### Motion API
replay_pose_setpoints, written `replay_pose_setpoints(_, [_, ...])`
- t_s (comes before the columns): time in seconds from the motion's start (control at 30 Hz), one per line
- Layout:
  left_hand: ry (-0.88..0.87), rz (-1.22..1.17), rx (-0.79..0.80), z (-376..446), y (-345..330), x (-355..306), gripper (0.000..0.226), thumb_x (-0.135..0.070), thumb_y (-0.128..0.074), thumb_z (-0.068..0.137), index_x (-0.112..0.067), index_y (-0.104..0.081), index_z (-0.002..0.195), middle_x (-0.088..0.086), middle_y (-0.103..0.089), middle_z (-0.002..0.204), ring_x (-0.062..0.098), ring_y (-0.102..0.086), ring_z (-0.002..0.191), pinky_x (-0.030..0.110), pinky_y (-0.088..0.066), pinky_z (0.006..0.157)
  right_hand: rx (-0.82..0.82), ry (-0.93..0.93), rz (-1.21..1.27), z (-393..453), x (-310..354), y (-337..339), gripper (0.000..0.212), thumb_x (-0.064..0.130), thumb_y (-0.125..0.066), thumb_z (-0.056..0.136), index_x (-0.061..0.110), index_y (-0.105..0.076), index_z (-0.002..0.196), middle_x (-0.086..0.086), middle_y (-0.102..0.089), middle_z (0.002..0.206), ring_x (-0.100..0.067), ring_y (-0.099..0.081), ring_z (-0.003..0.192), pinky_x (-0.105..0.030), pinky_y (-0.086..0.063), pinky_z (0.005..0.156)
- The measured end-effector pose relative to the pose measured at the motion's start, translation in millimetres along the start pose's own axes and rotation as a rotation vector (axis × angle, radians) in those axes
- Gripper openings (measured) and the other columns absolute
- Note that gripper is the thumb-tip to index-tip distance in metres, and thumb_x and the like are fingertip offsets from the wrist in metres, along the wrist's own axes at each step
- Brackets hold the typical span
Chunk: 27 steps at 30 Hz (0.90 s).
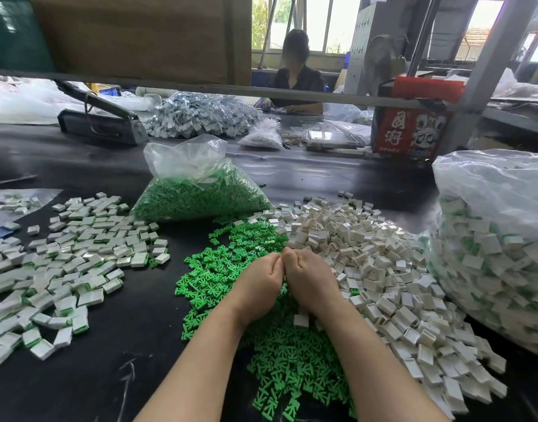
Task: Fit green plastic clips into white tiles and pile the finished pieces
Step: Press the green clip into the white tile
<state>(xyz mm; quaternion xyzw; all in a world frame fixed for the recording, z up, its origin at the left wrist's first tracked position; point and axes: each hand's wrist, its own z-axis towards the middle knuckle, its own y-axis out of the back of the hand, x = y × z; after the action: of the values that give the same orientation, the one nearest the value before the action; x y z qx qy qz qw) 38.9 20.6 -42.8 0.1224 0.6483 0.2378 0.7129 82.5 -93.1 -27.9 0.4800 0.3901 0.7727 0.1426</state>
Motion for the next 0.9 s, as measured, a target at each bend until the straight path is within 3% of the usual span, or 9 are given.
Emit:
replay_pose_setpoints(0.5, [-0.017, 0.140, 0.049, -2.6, 4.2, 0.5, 0.035, -0.030, -0.035, 0.105, -0.018, -0.063, 0.122, 0.000, -0.070, 0.112, 0.017, -0.063, 0.105, 0.042, -0.049, 0.097, 0.035, 0.023, -0.056, -0.8, -2.0, 2.4, 0.048, 0.024, -0.034, 0.101, 0.022, -0.038, 0.053, 0.005, -0.043, 0.056, -0.007, -0.038, 0.053, -0.026, -0.028, 0.051])
replay_pose_setpoints(0.67, [-0.023, 0.161, 0.047, -3.4, 3.9, 0.7, 0.035, -0.032, -0.035, 0.105, -0.019, -0.063, 0.123, -0.001, -0.069, 0.112, 0.016, -0.063, 0.104, 0.042, -0.050, 0.096, 0.035, 0.023, -0.046, -1.4, -2.1, 2.8, 0.047, 0.024, -0.034, 0.101, 0.022, -0.041, 0.054, 0.005, -0.047, 0.058, -0.011, -0.042, 0.057, -0.031, -0.028, 0.053])
replay_pose_setpoints(0.9, [-0.036, 0.101, 0.058, -3.5, 5.7, 1.9, 0.032, -0.033, -0.035, 0.106, -0.021, -0.063, 0.117, -0.008, -0.067, 0.098, 0.008, -0.061, 0.086, 0.034, -0.050, 0.085, 0.040, 0.032, -0.010, -3.0, -2.0, 3.0, 0.049, 0.033, -0.033, 0.103, 0.024, -0.044, 0.056, 0.006, -0.053, 0.061, -0.016, -0.050, 0.064, -0.035, -0.036, 0.060])
